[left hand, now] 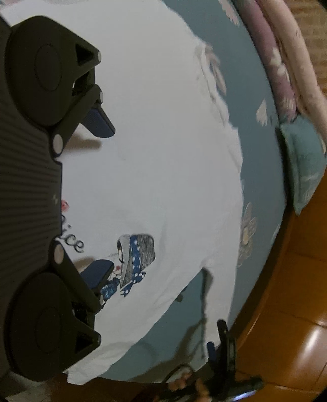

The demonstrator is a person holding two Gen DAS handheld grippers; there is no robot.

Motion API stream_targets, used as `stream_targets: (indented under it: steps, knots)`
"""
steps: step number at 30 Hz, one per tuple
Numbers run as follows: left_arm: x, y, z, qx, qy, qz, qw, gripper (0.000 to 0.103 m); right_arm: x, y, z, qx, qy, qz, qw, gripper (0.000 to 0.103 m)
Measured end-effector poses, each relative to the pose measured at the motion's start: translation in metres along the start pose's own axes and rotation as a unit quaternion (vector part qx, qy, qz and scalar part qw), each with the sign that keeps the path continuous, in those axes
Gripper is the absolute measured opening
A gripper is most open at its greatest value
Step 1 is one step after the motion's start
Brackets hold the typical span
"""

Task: Fold clothes

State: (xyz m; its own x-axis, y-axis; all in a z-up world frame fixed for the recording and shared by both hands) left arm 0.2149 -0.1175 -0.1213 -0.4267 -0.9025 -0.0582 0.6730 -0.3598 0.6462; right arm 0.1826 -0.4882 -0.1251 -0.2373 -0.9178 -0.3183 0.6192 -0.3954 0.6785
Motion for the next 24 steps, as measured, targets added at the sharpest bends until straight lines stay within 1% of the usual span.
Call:
stream_targets:
  steps: [2, 3, 5, 8, 10, 12, 15, 17, 19, 21, 24]
  knots:
    - [-0.008, -0.009, 0.008, -0.008, 0.01, 0.014, 0.9998, 0.102, -0.024, -0.005, 0.012, 0.011, 0.036, 0.004, 0.999, 0.103]
    - [-0.011, -0.016, 0.011, -0.015, 0.014, 0.019, 0.9996, 0.102, -0.042, -0.01, 0.015, 0.009, 0.055, 0.017, 0.998, 0.103]
    - [-0.014, -0.032, 0.017, -0.03, 0.023, 0.023, 0.999, 0.102, -0.081, -0.025, 0.02, -0.004, 0.087, 0.056, 0.995, 0.103]
    - [-0.017, -0.06, 0.031, -0.046, 0.031, 0.034, 0.9979, 0.102, -0.134, -0.058, 0.023, -0.029, 0.117, 0.111, 0.987, 0.103]
    - [-0.02, -0.08, 0.04, -0.056, 0.032, 0.047, 0.9968, 0.102, -0.163, -0.083, 0.023, -0.05, 0.137, 0.134, 0.98, 0.103]
    - [-0.021, -0.098, 0.053, -0.061, 0.027, 0.058, 0.996, 0.102, -0.185, -0.11, 0.024, -0.07, 0.133, 0.159, 0.976, 0.103]
    - [-0.022, -0.115, 0.069, -0.061, 0.003, 0.075, 0.9953, 0.102, -0.204, -0.143, 0.03, -0.097, 0.118, 0.182, 0.971, 0.103]
    - [-0.029, -0.12, 0.077, -0.053, -0.001, 0.088, 0.9948, 0.102, -0.207, -0.16, 0.037, -0.117, 0.117, 0.173, 0.971, 0.103]
    - [-0.035, -0.122, 0.078, -0.052, -0.006, 0.104, 0.9932, 0.102, -0.206, -0.172, 0.05, -0.122, 0.118, 0.156, 0.973, 0.103]
    - [-0.041, -0.125, 0.08, -0.052, -0.011, 0.12, 0.9914, 0.102, -0.203, -0.178, 0.066, -0.121, 0.109, 0.147, 0.976, 0.103]
    - [-0.051, -0.13, 0.082, -0.051, -0.018, 0.144, 0.9882, 0.102, -0.205, -0.179, 0.089, -0.111, 0.093, 0.147, 0.978, 0.103]
Point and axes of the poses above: each gripper's, at about its wrist camera, not at the fingertips, and z roughly against the way its jaws point, x to its right, y to its top, the point moved 4 cm from there along -z, roughly the way its jaws point, and after that the axes turned 12 degrees about y, right-handed, at the moved point
